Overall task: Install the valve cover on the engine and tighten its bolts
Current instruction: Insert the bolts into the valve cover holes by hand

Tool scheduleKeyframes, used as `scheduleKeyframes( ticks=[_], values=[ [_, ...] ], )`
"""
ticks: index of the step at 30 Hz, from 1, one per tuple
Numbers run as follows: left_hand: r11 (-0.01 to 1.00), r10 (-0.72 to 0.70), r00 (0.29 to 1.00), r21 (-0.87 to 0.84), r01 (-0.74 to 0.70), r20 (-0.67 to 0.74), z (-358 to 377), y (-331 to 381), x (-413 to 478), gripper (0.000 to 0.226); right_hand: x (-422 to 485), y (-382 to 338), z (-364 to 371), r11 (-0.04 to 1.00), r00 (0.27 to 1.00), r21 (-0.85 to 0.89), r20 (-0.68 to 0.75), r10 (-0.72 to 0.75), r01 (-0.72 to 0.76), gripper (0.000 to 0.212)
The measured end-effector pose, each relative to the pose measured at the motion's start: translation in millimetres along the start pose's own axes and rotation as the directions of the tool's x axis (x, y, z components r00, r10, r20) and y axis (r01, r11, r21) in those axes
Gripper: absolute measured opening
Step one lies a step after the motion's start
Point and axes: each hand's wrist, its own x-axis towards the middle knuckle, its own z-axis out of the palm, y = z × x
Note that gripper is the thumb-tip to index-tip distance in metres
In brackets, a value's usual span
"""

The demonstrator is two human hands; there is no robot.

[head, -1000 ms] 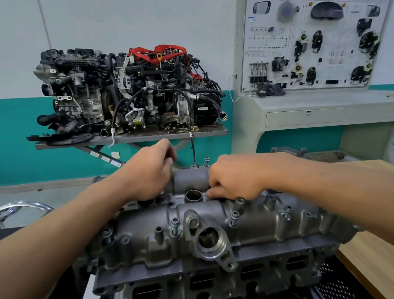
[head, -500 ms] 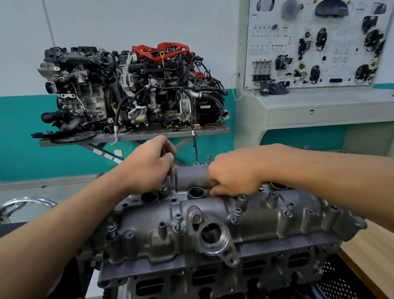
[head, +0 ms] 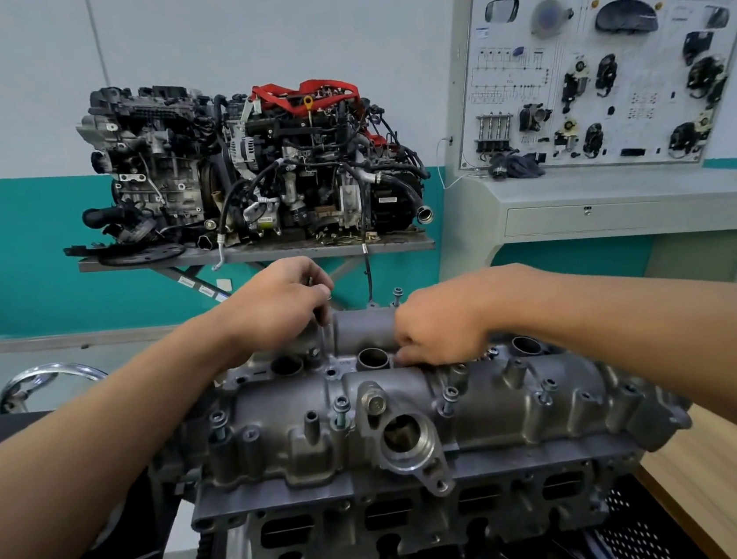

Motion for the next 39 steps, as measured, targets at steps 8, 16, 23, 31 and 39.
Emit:
scheduleKeyframes(
  ticks=[8, 16, 23, 31, 39],
  values=[
    [0.992, -0.035, 0.997, -0.118, 0.043, 0.071, -1.9, 0.0, -1.6, 0.017, -4.7, 1.0, -1.7, 1.0, 1.0, 0.007, 0.02, 0.005, -0.006, 0.04],
    [0.939, -0.104, 0.984, -0.312, 0.146, 0.147, -6.1, 0.4, -1.6, 0.019, -4.8, -0.1, -0.9, 0.994, 0.996, 0.078, -0.042, 0.074, -0.07, 0.051],
    [0.788, -0.136, 0.954, -0.555, 0.267, 0.267, -13.8, 4.9, -3.5, 0.025, -6.6, -23.6, -28.6, 0.953, 0.673, 0.24, -0.737, 0.055, 0.184, 0.019],
    [0.777, -0.259, 0.944, -0.537, 0.33, 0.206, -18.2, -0.2, -9.7, 0.035, 12.8, -53.8, -36.1, 0.945, 0.608, 0.274, -0.786, 0.114, 0.177, 0.018],
    [0.829, -0.228, 0.962, -0.488, 0.272, 0.149, -18.0, 7.0, -14.0, 0.041, 15.1, -62.1, -35.3, 0.918, 0.559, 0.37, -0.795, 0.235, 0.14, 0.017]
  ],
)
